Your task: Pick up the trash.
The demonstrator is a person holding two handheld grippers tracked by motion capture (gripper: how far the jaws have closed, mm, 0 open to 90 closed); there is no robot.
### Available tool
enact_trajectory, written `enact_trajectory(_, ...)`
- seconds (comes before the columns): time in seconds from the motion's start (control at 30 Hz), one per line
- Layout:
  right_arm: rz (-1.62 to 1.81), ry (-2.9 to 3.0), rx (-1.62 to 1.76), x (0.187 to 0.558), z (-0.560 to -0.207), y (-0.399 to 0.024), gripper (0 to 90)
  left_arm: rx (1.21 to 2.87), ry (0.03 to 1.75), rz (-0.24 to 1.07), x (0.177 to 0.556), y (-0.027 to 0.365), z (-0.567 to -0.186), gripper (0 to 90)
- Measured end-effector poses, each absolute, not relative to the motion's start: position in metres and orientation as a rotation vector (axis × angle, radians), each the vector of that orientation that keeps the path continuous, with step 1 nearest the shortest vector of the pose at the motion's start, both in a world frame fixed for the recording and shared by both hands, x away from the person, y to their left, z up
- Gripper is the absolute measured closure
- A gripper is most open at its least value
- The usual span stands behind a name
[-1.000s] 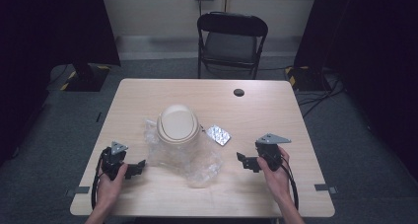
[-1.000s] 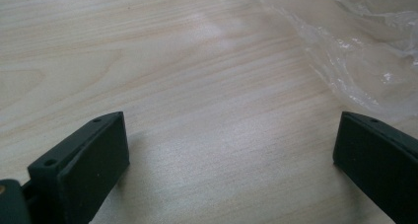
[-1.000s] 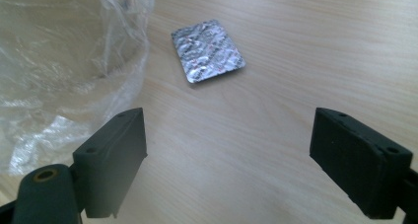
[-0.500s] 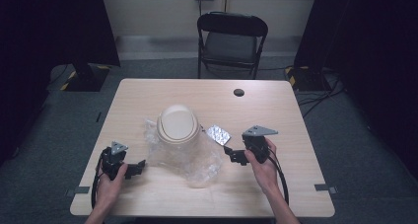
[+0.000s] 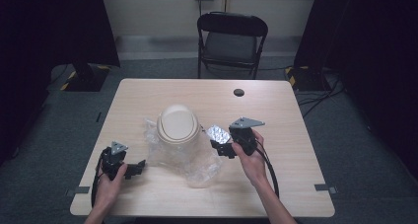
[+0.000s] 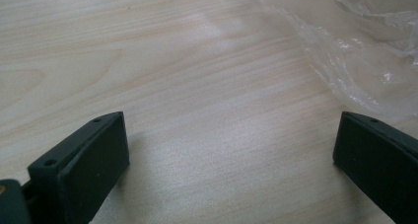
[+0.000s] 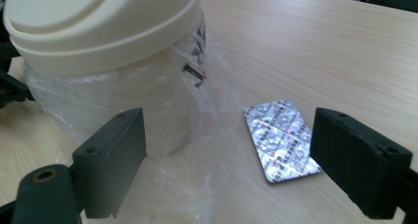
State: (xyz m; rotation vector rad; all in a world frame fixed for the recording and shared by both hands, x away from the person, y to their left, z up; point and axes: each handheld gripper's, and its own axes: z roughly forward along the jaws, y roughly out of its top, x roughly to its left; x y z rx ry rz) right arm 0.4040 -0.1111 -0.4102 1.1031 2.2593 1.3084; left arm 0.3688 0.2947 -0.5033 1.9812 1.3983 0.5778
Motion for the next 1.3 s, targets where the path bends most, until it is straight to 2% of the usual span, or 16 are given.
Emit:
enact_trajectory(0.53,1.389,2.313,0.946,0.425,-0.368,-0.049,13.3,1.982,1.398,0.578,0.369,0.295,-0.503,0.0)
enact_trajectory(1.3,1.331,2.372,1.008,0.448,-0.387,-0.026,10.9,1.981,1.398,0.578,0.369,0.295,-0.503,0.0)
